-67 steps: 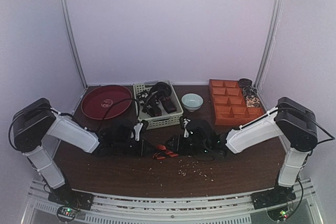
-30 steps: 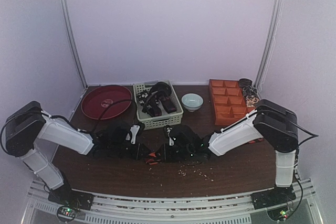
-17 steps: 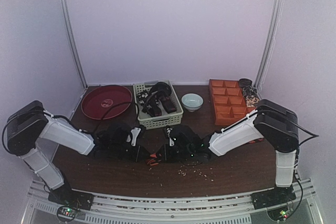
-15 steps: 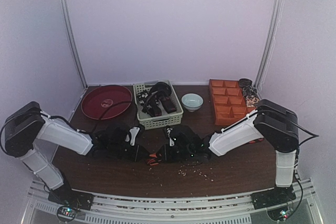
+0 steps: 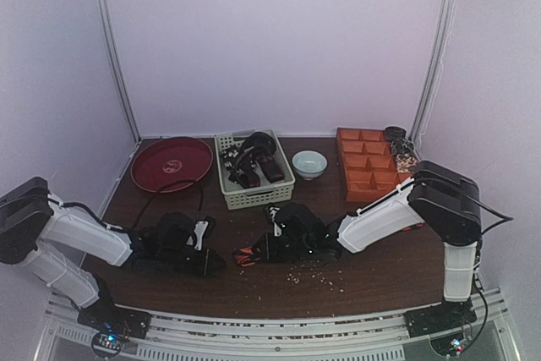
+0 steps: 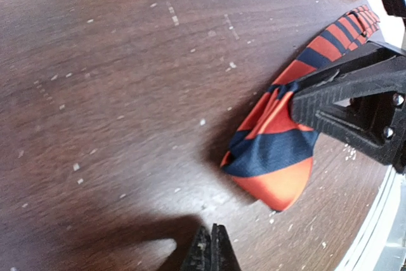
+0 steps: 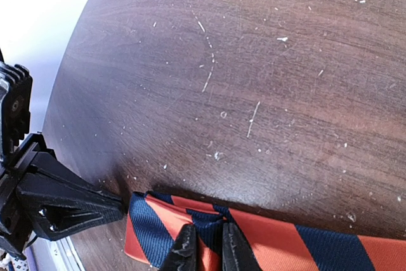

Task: Roll the ties
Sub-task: Roll the tie at the center of the board.

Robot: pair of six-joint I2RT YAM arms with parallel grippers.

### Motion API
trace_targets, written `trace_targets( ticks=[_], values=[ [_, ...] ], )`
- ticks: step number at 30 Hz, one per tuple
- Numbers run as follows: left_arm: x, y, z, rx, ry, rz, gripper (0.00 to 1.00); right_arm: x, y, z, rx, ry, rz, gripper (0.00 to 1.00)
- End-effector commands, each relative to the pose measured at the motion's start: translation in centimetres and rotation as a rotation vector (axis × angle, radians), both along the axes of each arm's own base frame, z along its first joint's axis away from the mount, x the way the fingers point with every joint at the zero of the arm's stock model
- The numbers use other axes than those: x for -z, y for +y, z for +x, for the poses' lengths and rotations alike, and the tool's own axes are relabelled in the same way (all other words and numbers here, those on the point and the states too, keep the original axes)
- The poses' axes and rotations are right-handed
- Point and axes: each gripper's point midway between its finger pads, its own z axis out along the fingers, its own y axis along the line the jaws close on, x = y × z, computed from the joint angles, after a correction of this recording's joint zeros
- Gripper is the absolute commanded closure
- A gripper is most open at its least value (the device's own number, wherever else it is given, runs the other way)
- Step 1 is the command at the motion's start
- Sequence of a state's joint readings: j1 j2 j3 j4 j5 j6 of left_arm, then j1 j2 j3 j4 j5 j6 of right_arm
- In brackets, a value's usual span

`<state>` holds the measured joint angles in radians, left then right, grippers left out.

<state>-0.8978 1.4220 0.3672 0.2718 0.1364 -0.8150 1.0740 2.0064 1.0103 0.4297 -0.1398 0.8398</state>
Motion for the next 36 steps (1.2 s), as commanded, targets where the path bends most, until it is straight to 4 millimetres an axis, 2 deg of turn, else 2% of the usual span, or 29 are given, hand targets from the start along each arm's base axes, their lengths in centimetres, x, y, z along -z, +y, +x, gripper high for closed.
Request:
trace_targets(
  ticks=[1, 10, 16, 18, 20, 24, 31, 36],
  values=[
    [-0.5, -1.6, 0.3, 0.006, -0.014, -0.075, 1.00, 1.3, -1.5, -1.0, -0.009, 0.019, -0.083, 0.84],
    [-0.6, -3.3, 0.5, 0.036, -0.019, -0.135, 1.00, 0.7, -2.4, -0.4, 0.018, -0.011, -0.112, 0.77],
    [-1.8, -4.0, 1.1, 0.039, -0.058, -0.171, 1.00, 0.6, -2.6, -0.1, 0.025, -0.019, -0.114, 0.83],
    [-2.1, -4.2, 1.3, 0.038, -0.066, -0.175, 1.00, 0.6, -2.6, -0.1, 0.026, -0.022, -0.114, 0.82],
    [-1.8, -3.9, 1.6, 0.020, -0.060, -0.149, 1.00, 0.4, -2.6, -0.1, 0.027, -0.023, -0.110, 0.79],
    [-1.3, -3.0, 1.5, -0.006, -0.056, -0.113, 1.00, -0.9, -2.4, 0.0, 0.028, -0.034, -0.089, 0.77],
    [-0.1, -1.8, 0.8, -0.023, -0.030, -0.082, 1.00, -0.6, -2.8, 0.0, 0.034, -0.029, -0.114, 0.72],
    [0.1, -1.7, 0.5, -0.016, -0.025, -0.097, 1.00, -0.1, -2.8, 0.0, 0.032, -0.025, -0.131, 0.78]
  ],
)
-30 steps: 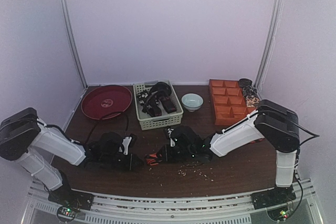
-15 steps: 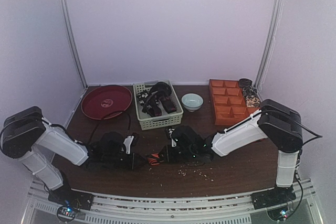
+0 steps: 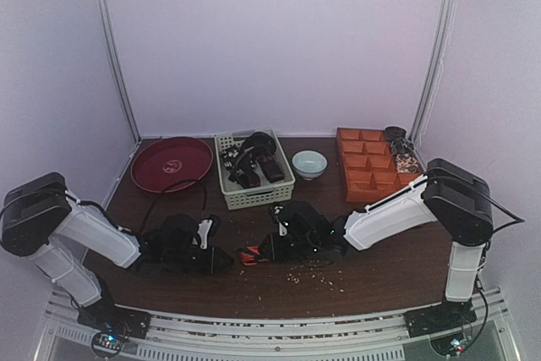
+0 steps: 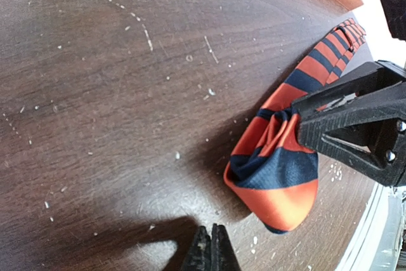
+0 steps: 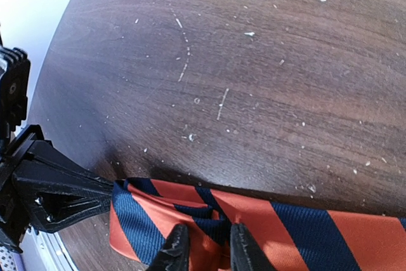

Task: Roll the ties
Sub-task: Roll the tie at the center of the board.

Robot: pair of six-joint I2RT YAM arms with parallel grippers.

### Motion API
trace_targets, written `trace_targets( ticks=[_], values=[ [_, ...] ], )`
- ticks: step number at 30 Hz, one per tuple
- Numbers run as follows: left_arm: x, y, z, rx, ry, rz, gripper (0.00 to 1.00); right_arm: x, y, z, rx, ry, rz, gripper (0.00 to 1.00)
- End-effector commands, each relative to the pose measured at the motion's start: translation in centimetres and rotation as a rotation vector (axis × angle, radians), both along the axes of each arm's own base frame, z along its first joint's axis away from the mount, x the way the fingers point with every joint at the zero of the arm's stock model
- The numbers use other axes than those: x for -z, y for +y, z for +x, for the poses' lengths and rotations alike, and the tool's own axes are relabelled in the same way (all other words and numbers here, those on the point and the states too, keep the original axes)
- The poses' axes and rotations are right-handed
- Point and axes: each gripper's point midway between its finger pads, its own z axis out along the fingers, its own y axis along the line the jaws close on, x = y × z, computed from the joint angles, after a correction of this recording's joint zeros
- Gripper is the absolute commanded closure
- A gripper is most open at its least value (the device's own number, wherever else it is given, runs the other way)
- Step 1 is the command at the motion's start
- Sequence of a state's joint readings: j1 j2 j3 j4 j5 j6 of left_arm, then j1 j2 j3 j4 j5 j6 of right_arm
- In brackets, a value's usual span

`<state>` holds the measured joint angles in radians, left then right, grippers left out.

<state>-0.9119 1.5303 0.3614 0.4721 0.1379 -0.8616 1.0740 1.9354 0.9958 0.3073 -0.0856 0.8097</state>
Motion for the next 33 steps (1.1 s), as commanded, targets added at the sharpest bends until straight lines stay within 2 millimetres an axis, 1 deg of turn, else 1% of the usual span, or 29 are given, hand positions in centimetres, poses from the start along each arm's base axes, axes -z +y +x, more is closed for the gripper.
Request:
trace_targets(
  ticks=[1, 4, 7, 10, 17, 21, 25, 28, 30, 33],
  values=[
    [0.0, 0.0, -0.4, 0.007, -0.004, -0.022, 1.00, 0.7, -0.8, 0.0, 0.009, -0.002, -0.053, 0.80],
    [-0.2, -0.9, -0.5, 0.036, -0.005, -0.058, 1.00, 1.4, -0.9, -0.1, 0.008, 0.009, -0.062, 0.85],
    [-0.6, -1.9, -0.3, 0.054, -0.014, -0.092, 1.00, 1.7, -1.0, -0.2, 0.008, 0.015, -0.061, 0.86],
    [-1.2, -2.9, 0.0, 0.082, -0.028, -0.117, 1.00, 1.4, -1.0, -0.3, 0.006, 0.013, -0.054, 0.87],
    [-3.9, -4.9, 1.0, 0.127, -0.088, -0.167, 1.00, 1.7, -0.5, -0.8, -0.016, 0.034, -0.023, 0.88],
    [-4.6, -5.6, 1.4, 0.142, -0.107, -0.175, 1.00, 1.7, 0.0, -1.0, -0.025, 0.053, 0.028, 0.85],
    [-4.7, -6.2, 1.7, 0.155, -0.108, -0.162, 1.00, 1.7, -1.0, -0.2, 0.012, 0.030, 0.014, 0.80],
    [-4.5, -6.5, 2.0, 0.159, -0.107, -0.152, 1.00, 1.2, -1.3, 0.3, 0.020, 0.013, 0.029, 0.79],
    [-4.5, -6.7, 2.1, 0.160, -0.107, -0.150, 1.00, 1.0, -1.3, 0.5, 0.020, 0.007, 0.037, 0.80],
    [-4.5, -7.0, 2.4, 0.163, -0.107, -0.146, 1.00, 1.0, -1.4, 0.7, 0.018, 0.004, 0.051, 0.85]
  ],
)
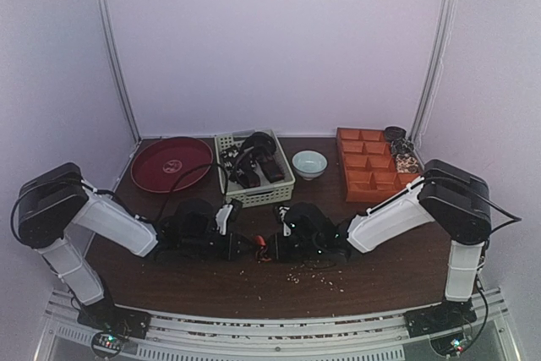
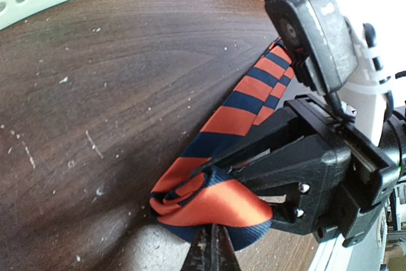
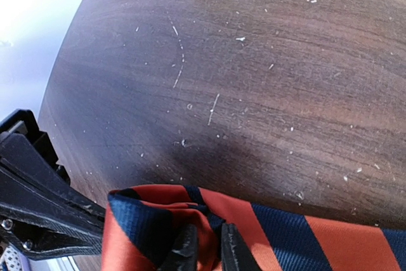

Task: Roll the ties
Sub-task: Roll the tie at the center of the board.

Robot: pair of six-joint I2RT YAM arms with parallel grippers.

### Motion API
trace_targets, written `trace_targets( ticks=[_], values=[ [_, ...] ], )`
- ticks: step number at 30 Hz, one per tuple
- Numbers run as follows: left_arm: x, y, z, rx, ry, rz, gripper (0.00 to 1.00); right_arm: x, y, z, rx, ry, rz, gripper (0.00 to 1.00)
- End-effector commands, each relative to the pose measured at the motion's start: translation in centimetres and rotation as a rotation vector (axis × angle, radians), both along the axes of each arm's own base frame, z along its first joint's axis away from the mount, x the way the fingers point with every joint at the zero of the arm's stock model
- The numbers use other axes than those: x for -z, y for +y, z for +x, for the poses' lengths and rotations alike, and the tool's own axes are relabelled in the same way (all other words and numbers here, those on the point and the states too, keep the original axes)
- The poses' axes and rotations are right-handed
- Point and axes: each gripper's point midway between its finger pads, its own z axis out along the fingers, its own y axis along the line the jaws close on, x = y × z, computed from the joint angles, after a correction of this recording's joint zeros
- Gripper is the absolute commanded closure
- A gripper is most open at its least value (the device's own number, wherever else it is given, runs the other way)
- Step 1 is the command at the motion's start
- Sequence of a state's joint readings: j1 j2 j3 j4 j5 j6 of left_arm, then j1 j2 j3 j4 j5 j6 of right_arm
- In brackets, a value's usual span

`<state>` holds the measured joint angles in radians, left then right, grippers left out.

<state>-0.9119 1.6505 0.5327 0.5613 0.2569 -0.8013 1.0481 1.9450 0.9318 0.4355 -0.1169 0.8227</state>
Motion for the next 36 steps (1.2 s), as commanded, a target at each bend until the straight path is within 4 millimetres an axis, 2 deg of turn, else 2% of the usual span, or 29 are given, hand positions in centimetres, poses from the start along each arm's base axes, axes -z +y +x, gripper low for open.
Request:
trace_targets(
  ticks=[1, 4, 14, 22, 25, 31, 36],
  values=[
    [-0.8, -1.2, 0.5, 0.031, -0.034, -0.009, 1.00, 0.6, -1.0, 0.1, 0.010, 0.005, -0.010, 0.86],
    [-0.7, -1.5, 0.7, 0.032, -0.039, 0.008, 1.00, 0.6, -1.6, 0.5, 0.037, 0.000, -0.013, 0.86],
    [-0.7, -2.1, 1.0, 0.054, -0.044, 0.022, 1.00, -0.5, -4.4, 1.5, 0.139, -0.049, -0.024, 0.76],
    [-1.0, -3.4, 1.0, 0.096, -0.043, -0.009, 1.00, -1.7, -5.9, 1.9, 0.178, -0.076, -0.011, 0.76],
    [-0.8, -3.8, 1.0, 0.107, -0.038, -0.013, 1.00, -3.2, -6.8, 2.2, 0.215, -0.104, 0.006, 0.73],
    [-0.3, -4.4, 1.2, 0.116, -0.029, -0.018, 1.00, -5.0, -6.2, 2.2, 0.186, -0.126, 0.029, 0.61],
    [-0.2, -5.1, 1.6, 0.119, -0.029, -0.024, 1.00, -2.7, -5.1, 2.0, 0.130, -0.079, -0.037, 0.59]
  ],
)
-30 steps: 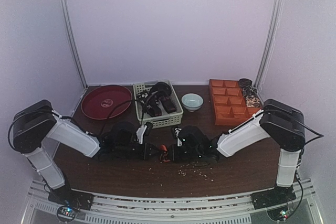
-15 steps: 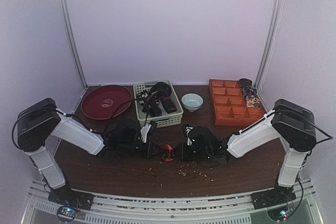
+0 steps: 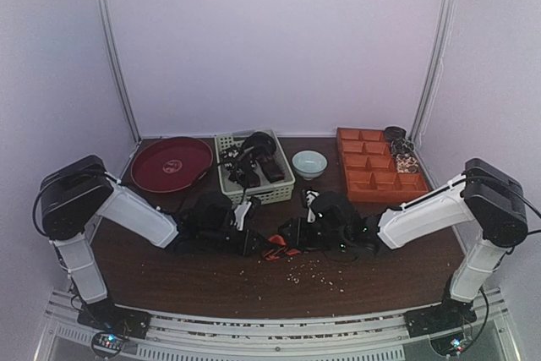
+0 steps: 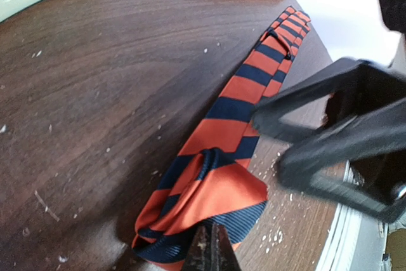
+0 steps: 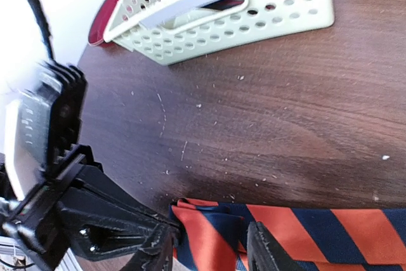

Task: Roll the ties
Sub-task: Roll the tie at the center of the board.

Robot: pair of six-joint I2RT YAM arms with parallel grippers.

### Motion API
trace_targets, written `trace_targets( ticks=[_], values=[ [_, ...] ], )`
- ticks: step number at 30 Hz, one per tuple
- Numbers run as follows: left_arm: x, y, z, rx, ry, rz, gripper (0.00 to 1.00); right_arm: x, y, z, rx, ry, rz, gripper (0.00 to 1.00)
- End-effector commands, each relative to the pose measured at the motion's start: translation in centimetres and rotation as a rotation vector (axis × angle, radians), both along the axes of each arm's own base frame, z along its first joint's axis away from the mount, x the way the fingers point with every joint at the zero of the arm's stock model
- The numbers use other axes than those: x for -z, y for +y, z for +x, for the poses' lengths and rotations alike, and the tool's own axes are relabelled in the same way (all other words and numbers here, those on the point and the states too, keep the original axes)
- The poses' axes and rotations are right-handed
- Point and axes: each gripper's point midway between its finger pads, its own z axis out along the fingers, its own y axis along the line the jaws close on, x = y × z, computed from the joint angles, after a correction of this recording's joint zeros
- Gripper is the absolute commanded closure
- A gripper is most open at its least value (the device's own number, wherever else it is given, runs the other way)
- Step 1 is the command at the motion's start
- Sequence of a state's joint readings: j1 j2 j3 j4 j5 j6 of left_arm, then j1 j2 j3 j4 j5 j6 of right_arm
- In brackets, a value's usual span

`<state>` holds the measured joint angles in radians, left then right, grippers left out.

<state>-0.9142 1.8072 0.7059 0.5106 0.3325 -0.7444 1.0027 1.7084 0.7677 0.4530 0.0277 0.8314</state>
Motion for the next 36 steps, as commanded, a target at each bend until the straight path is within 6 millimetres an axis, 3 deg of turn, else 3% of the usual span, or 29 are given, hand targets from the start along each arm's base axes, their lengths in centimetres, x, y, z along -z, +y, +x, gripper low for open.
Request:
trace_targets(
  ticks=[1, 8, 10, 14, 22, 27, 36],
  values=[
    [-1.0, -1.5, 0.4, 0.026, -0.034, -0.042, 1.00, 2.4, 0.6, -0.1, -0.040, 0.050, -0.079, 0.60],
    [-1.1, -0.9, 0.4, 0.002, -0.032, -0.029, 1.00, 5.0, 0.1, -0.3, -0.035, 0.101, -0.159, 0.74],
    [-1.8, 0.1, 0.7, -0.039, -0.050, -0.003, 1.00, 5.1, 0.2, -0.6, -0.039, 0.111, -0.138, 0.76],
    [-1.0, 3.0, 0.9, -0.120, -0.061, 0.102, 1.00, 5.5, 1.1, -1.5, -0.059, 0.139, -0.094, 0.77],
    [1.4, 7.7, -2.2, -0.164, 0.001, 0.144, 1.00, 5.0, 4.0, -2.8, -0.062, 0.191, 0.059, 0.79],
    [1.4, 7.8, -3.9, -0.127, 0.030, 0.066, 1.00, 4.9, 5.2, -3.3, -0.084, 0.188, 0.070, 0.77],
    [1.6, 6.3, -3.7, -0.088, 0.037, 0.034, 1.00, 4.1, 3.5, -3.0, -0.087, 0.131, -0.048, 0.71]
  ],
)
